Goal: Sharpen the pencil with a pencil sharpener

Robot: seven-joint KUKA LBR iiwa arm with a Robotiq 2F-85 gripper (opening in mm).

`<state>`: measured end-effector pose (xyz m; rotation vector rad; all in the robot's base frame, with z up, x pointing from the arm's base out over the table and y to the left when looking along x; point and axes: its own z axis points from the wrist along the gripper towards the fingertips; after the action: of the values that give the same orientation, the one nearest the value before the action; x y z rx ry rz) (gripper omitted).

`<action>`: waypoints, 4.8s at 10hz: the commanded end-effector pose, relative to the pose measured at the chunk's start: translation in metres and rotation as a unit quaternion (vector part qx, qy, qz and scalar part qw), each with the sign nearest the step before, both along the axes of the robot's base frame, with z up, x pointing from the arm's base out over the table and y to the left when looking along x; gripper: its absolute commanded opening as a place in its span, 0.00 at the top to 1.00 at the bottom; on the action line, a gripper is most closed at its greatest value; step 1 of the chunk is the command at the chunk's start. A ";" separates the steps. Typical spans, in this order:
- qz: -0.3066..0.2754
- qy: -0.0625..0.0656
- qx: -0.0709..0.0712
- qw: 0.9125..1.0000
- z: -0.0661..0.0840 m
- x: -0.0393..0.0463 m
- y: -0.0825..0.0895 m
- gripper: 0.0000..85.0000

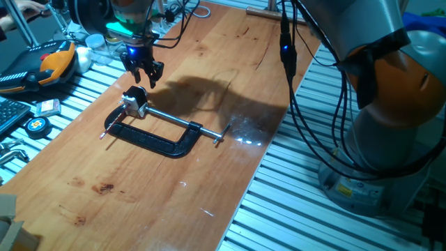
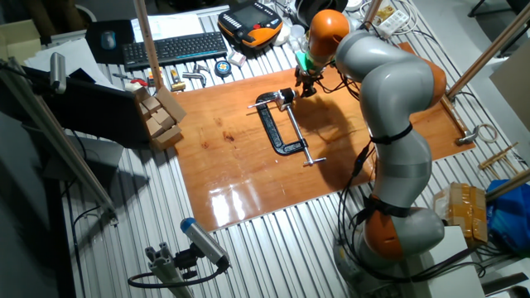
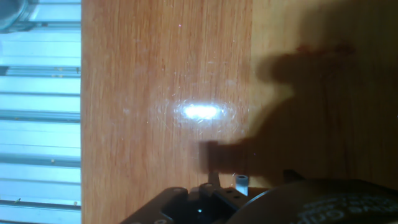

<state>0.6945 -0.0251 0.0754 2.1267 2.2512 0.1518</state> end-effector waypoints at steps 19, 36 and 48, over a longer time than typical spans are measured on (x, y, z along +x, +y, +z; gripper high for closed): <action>-0.011 -0.003 0.010 1.000 -0.015 0.0016 0.002 0.40; -0.016 0.005 0.021 1.000 -0.037 0.0008 0.006 0.60; -0.033 0.008 -0.002 0.999 -0.037 -0.0055 0.008 0.60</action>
<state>0.6887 -0.0174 0.0380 2.2058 2.1841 0.1284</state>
